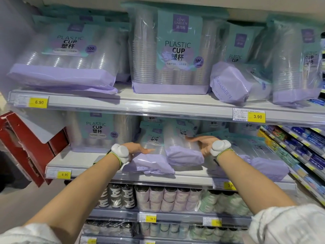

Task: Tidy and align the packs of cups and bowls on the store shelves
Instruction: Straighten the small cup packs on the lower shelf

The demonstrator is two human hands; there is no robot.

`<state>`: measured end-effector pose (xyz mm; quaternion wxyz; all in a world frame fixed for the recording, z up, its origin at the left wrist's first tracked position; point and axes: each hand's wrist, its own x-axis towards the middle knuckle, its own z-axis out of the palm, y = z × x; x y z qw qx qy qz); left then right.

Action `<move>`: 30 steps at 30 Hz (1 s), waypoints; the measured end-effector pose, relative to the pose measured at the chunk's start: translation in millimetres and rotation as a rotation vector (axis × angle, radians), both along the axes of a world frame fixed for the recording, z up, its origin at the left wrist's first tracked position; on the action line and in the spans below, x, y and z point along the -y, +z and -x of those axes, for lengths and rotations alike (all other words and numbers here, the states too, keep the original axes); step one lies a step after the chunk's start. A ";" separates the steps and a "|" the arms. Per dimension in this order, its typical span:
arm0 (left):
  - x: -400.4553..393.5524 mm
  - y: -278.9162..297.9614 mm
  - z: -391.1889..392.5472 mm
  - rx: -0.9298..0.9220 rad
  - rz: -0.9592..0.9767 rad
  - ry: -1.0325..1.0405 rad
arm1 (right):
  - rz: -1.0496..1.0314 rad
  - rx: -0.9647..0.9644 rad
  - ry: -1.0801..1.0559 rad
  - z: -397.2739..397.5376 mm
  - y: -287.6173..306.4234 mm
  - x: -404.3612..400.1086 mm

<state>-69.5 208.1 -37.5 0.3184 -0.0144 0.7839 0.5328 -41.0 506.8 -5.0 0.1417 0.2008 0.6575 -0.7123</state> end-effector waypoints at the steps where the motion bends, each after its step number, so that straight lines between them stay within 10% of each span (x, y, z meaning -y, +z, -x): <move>1: 4.2 -4.8 4.5 0.009 0.028 -0.004 | 0.013 0.005 0.003 -0.1 1.0 -0.9; 30: -27.2 -10.7 33.4 -0.173 -0.376 0.322 | -0.051 -0.307 -0.041 20.3 -15.4 -46.9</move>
